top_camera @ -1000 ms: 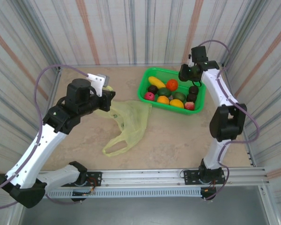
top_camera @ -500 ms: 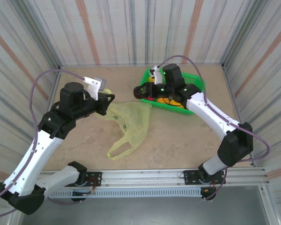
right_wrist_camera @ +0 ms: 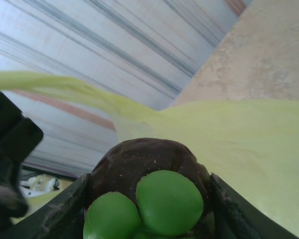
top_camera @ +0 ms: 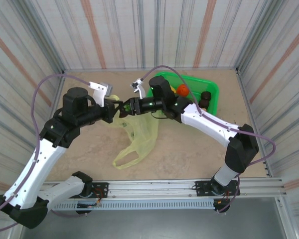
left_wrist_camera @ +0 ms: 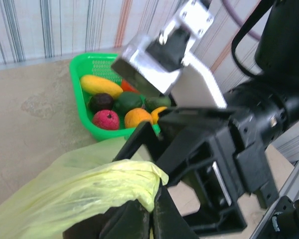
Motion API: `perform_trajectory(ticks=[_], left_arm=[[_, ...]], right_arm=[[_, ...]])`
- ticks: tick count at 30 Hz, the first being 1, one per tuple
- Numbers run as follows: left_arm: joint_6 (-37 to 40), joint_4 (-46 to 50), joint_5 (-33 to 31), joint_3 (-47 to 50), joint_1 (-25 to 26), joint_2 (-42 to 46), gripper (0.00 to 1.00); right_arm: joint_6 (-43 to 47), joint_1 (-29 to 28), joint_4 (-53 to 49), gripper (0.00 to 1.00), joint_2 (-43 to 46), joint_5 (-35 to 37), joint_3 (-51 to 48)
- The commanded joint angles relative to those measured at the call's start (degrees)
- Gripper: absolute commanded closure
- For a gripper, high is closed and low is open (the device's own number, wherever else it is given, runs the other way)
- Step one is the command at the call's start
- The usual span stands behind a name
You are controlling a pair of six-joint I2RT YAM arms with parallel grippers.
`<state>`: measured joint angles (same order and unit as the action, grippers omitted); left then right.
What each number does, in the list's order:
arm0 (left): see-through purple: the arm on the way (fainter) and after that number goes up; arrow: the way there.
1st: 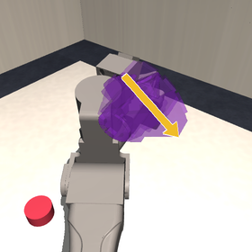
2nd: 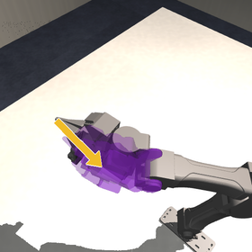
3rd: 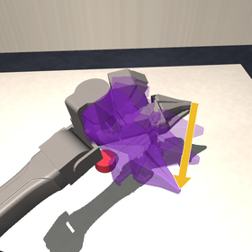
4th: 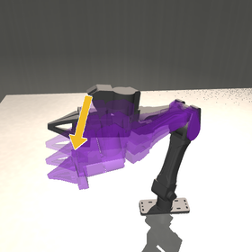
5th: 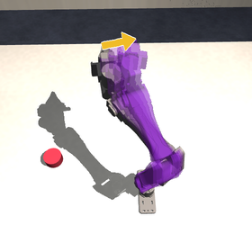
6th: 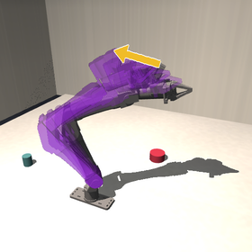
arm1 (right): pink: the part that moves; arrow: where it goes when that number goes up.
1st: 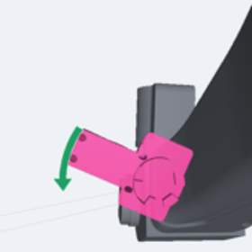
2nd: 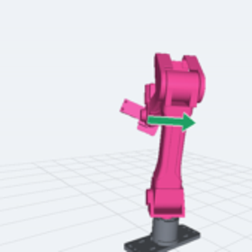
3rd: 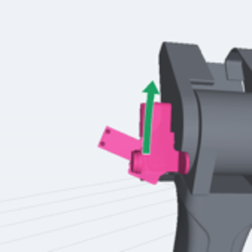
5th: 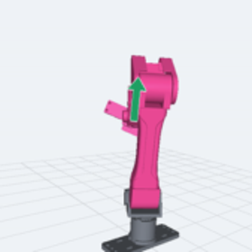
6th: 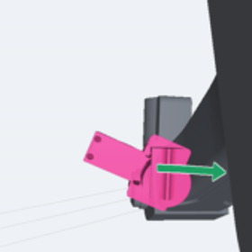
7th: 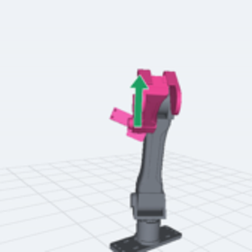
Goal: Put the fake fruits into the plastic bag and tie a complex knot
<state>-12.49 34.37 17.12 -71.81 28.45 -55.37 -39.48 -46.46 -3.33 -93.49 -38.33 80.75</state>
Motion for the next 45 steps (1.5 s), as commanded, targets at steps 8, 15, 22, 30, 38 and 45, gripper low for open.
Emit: perform_trajectory(ticks=[8,15,22,30,38,45], left_arm=[[3.3,0.3,5.1,-12.9,1.5,-3.5,1.00],[6.7,1.8,7.0,-15.6,2.0,-3.4,1.00],[11.3,5.2,3.3,-16.2,2.5,-0.8,1.00],[13.5,7.9,-5.1,-17.7,3.6,-0.6,1.00],[12.8,8.2,-6.6,-17.6,3.7,-2.4,1.00],[9.0,6.8,-0.7,-11.7,2.9,-3.4,1.00]], right_arm=[[3.6,-2.3,-8.1,0.60,-1.1,2.0,3.8],[12.2,-2.2,-22.8,0.61,-3.7,27.5,8.1],[16.1,0.2,-33.0,0.59,-9.0,43.4,11.2],[18.5,3.2,-30.3,0.31,-8.3,38.6,6.9],[16.2,2.7,-23.6,0.10,-9.0,22.9,5.9],[15.3,2.4,-22.2,0.12,-8.6,19.9,6.2]])
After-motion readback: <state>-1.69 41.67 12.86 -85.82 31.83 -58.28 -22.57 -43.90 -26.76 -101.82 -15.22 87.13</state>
